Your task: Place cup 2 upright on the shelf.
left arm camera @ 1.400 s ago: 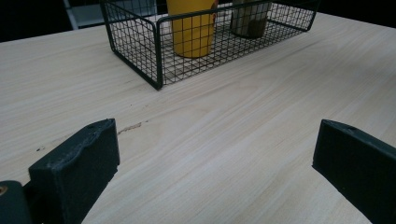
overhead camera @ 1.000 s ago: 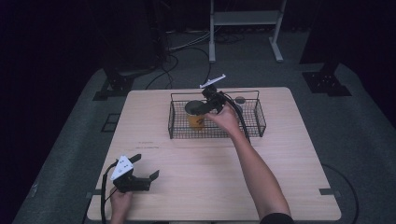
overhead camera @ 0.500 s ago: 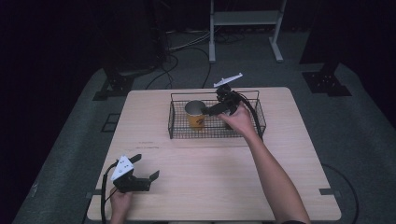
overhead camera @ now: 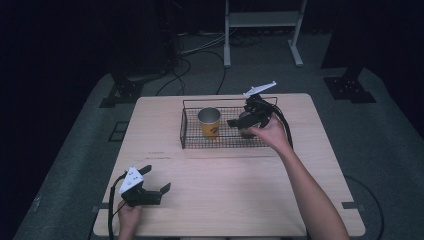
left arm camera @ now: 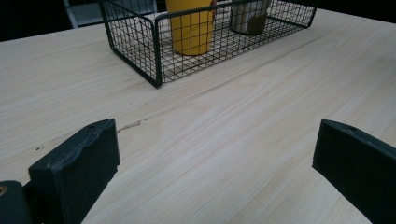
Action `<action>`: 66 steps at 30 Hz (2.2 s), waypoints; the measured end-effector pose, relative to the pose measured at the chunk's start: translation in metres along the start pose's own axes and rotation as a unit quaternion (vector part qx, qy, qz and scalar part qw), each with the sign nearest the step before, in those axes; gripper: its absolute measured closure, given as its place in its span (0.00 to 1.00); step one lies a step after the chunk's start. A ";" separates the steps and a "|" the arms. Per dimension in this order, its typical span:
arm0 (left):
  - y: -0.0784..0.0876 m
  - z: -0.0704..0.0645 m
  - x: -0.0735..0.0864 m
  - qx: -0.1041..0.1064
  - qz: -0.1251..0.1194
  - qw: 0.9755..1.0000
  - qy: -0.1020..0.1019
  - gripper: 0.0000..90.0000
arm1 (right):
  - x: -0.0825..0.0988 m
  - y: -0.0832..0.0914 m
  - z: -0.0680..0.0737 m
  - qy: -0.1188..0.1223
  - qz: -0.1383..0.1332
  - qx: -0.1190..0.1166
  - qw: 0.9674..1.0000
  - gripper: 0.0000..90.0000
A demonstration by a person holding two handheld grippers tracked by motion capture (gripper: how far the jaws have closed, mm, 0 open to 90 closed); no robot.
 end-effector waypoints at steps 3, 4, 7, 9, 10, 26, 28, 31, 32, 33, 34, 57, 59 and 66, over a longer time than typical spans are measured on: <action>0.000 0.000 0.000 0.000 0.001 1.000 -0.002 0.00 | 0.006 0.008 0.000 -0.002 -0.003 -0.001 1.000 0.00; 0.000 0.000 0.000 0.000 0.001 1.000 -0.001 0.00 | 0.007 0.010 0.001 -0.002 -0.005 -0.001 1.000 0.00; 0.000 0.000 0.000 0.000 0.001 1.000 -0.001 0.00 | 0.013 0.017 0.002 -0.002 -0.007 -0.003 1.000 0.00; 0.000 0.000 0.000 0.000 0.001 1.000 -0.002 0.00 | 0.017 0.020 0.003 -0.001 -0.003 -0.003 1.000 0.00; 0.000 0.000 0.000 0.000 0.001 1.000 -0.002 0.00 | 0.019 0.021 0.004 0.000 -0.003 -0.003 1.000 0.00; 0.000 0.000 0.000 -0.001 0.001 1.000 0.000 0.00 | 0.050 0.044 0.009 -0.008 -0.009 -0.005 1.000 0.00; 0.000 0.000 0.000 -0.001 0.001 1.000 -0.001 0.00 | 0.055 0.046 0.010 -0.010 -0.008 -0.004 1.000 0.00; 0.000 -0.001 0.000 -0.001 0.003 1.000 -0.003 0.00 | 0.062 0.050 0.012 -0.010 -0.006 -0.007 1.000 0.00; 0.000 -0.001 0.000 -0.002 0.004 1.000 -0.004 0.00 | 0.064 0.051 0.012 -0.011 -0.008 -0.005 1.000 0.00; 0.000 -0.001 0.000 -0.002 0.004 1.000 -0.004 0.00 | 0.067 0.052 0.013 -0.010 -0.009 -0.005 1.000 0.00; 0.000 -0.001 0.000 -0.002 0.004 1.000 -0.003 0.00 | 0.068 0.053 0.014 -0.011 -0.008 -0.005 1.000 0.00; 0.000 -0.001 0.000 -0.002 0.006 1.000 -0.003 0.00 | 0.116 0.071 0.021 -0.023 -0.006 0.007 1.000 0.00; 0.000 -0.001 0.000 -0.002 0.006 1.000 -0.004 0.00 | 0.121 0.072 0.021 -0.025 -0.007 0.006 1.000 0.00; 0.000 -0.001 0.000 -0.003 0.008 1.000 -0.005 0.00 | 0.134 0.079 0.019 -0.034 -0.009 0.010 0.999 0.00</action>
Point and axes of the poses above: each handheld gripper's, and its own axes: y roughly backward along the jaws, x roughly out of its underside, z roughly to its left, the point moved 1 cm from there along -y, roughly forward along the jaws, and after that the axes turned 12 degrees about y, right-handed, at the moved point
